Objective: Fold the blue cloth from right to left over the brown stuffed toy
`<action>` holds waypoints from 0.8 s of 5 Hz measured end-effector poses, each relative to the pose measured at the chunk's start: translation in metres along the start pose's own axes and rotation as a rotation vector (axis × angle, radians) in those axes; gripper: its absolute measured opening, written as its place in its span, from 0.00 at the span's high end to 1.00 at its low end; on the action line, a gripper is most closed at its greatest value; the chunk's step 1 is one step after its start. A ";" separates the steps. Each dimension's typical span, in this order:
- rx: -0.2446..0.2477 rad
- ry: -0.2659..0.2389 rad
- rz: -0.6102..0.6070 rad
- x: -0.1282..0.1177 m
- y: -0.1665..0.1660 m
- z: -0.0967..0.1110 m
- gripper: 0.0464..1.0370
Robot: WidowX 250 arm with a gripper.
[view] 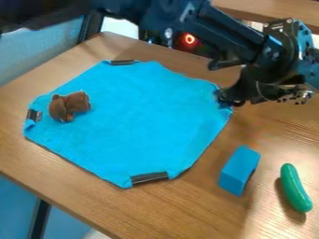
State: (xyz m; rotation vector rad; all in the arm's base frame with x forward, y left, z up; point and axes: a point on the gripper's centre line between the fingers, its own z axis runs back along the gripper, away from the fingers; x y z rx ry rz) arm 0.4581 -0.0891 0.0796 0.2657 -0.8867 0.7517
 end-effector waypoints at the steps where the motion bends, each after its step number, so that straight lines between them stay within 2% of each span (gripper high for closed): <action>1: 0.040 -0.010 -0.001 0.003 0.002 -0.016 0.04; 2: 0.066 -0.019 -0.001 0.007 0.003 -0.031 0.04; 4: 0.087 -0.038 0.012 0.021 0.010 -0.041 0.06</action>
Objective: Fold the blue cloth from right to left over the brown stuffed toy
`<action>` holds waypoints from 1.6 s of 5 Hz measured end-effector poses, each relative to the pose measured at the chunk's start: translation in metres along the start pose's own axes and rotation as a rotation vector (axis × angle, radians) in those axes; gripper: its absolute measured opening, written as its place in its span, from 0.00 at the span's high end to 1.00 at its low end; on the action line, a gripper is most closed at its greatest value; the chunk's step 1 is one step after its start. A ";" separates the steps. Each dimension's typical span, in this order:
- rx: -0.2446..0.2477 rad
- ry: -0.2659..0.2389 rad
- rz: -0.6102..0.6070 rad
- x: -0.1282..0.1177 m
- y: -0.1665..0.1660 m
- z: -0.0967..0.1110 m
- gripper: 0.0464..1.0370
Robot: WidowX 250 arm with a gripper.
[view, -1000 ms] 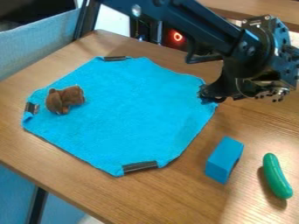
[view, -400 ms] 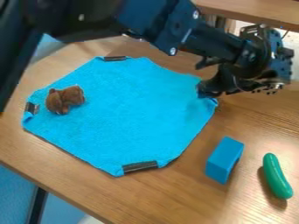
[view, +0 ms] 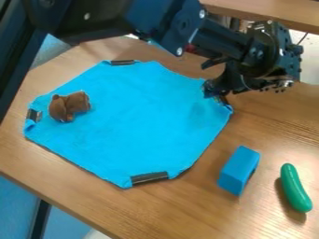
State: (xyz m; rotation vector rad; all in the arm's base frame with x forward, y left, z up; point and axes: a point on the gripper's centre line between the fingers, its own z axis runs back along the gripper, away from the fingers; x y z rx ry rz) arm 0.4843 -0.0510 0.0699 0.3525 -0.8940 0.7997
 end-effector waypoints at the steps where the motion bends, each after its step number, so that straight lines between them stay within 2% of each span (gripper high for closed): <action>1: 0.024 0.000 -0.011 -0.012 0.006 -0.009 0.35; 2: 0.047 0.003 0.012 -0.023 0.018 -0.013 0.65; 3: 0.066 -0.013 0.028 -0.025 0.032 -0.012 0.87; 4: 0.054 -0.013 0.019 -0.028 0.036 -0.010 0.97; 5: 0.007 0.002 0.046 -0.019 0.035 0.000 0.98; 6: -0.065 0.010 0.077 0.000 0.037 0.016 0.98; 7: -0.119 0.011 0.120 0.025 0.057 0.026 0.98; 8: -0.120 0.023 0.120 0.030 0.086 0.028 0.98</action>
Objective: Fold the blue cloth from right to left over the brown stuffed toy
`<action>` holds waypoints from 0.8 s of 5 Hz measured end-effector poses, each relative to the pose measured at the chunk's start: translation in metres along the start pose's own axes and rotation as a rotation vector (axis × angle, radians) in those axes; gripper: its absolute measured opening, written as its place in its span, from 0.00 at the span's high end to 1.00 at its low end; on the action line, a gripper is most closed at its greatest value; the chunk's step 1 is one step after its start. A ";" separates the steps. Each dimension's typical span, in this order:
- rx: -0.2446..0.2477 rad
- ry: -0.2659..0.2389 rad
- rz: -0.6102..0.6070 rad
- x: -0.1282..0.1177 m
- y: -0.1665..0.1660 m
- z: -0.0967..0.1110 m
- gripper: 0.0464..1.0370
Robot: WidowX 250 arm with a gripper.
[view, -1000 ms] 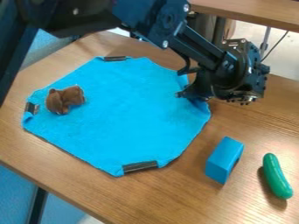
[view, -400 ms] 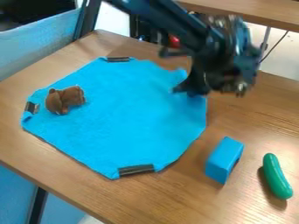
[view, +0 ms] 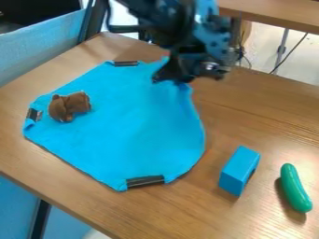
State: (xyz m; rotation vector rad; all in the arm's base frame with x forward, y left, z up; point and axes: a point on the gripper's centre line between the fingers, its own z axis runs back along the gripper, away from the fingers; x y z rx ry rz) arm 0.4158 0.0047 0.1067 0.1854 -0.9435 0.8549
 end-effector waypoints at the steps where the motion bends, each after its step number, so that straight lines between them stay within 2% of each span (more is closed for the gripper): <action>1: 0.022 0.003 -0.016 0.008 0.042 -0.003 0.98; 2: 0.008 0.015 -0.008 0.021 0.069 0.005 0.98; 4: -0.055 0.000 0.049 0.062 0.123 0.029 0.98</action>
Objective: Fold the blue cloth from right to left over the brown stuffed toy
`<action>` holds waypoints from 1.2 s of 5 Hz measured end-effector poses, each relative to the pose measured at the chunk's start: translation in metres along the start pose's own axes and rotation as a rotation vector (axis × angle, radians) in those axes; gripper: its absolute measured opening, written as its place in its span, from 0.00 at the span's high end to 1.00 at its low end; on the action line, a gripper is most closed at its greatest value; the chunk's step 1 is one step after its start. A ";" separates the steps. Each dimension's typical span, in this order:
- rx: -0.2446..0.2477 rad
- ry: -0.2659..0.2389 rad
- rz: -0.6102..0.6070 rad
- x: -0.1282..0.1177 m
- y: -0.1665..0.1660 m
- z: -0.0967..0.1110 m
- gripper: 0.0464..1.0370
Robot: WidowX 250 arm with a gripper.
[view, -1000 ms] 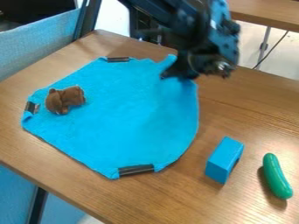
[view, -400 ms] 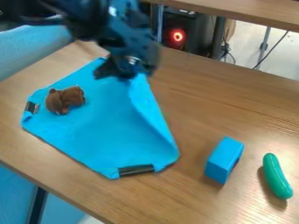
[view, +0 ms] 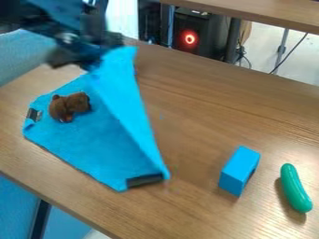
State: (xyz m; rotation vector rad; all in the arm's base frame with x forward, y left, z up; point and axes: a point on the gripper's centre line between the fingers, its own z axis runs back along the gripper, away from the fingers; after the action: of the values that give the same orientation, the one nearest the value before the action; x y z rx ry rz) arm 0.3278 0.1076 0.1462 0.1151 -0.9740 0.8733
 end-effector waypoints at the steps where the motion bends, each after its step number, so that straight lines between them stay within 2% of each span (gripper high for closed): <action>1: -0.003 0.026 0.006 0.010 0.022 0.006 0.98; 2: 0.011 0.015 -0.001 0.022 0.040 0.012 0.98; 4: 0.089 0.013 -0.002 0.026 0.065 0.012 0.97; 5: 0.100 0.014 -0.055 0.025 0.071 0.012 0.81; 6: 0.152 0.021 -0.094 0.023 0.080 0.013 0.51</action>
State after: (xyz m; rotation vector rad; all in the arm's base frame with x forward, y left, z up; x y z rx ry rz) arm 0.2696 0.1683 0.1484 0.2787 -0.8756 0.8598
